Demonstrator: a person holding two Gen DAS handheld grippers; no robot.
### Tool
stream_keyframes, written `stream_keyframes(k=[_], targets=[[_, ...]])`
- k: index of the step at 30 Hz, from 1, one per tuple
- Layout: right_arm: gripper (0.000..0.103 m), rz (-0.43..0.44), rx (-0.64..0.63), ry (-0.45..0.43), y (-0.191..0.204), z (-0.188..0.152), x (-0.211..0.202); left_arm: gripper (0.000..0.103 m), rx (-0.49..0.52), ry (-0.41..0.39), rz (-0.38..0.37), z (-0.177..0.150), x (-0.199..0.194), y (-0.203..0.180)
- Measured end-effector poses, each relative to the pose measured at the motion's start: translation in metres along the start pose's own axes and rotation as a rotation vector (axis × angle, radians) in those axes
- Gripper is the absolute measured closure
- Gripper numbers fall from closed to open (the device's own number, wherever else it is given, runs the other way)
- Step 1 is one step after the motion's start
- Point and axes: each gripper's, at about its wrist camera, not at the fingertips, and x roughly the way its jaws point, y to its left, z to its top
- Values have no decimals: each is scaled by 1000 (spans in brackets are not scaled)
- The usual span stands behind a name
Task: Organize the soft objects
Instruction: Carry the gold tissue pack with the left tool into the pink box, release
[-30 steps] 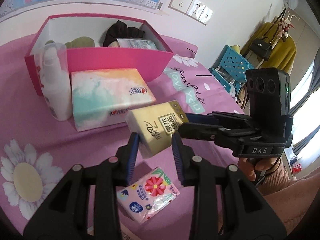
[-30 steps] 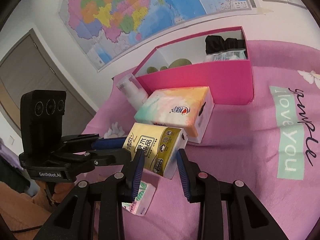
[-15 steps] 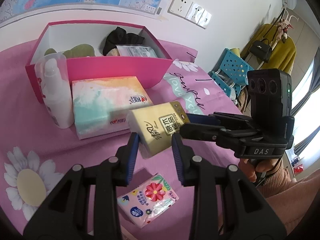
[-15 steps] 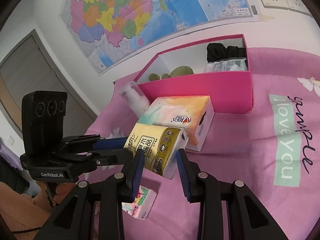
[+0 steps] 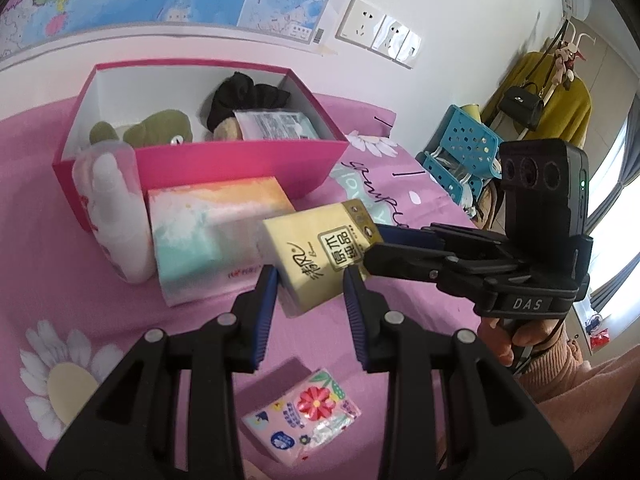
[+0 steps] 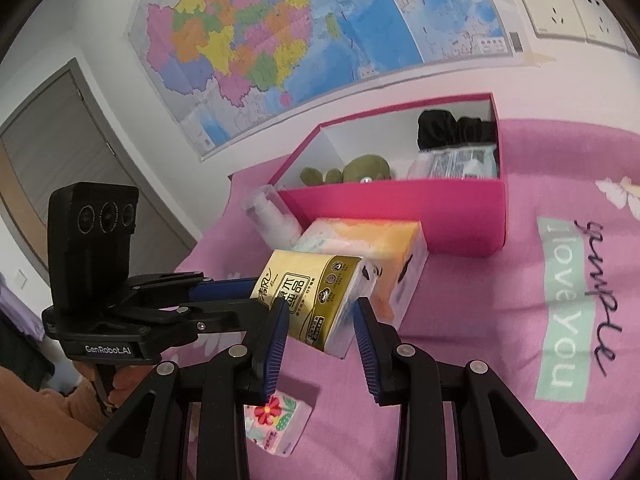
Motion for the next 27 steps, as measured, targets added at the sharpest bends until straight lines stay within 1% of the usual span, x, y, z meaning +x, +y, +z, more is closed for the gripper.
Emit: stream_keyframes(k=[7, 27], targets=[[69, -2, -18, -33, -1, 20, 1, 68, 10, -18, 15, 18, 1, 3], [69, -15, -57, -68, -7, 61, 17, 68, -5, -47, 57, 57, 8, 20]])
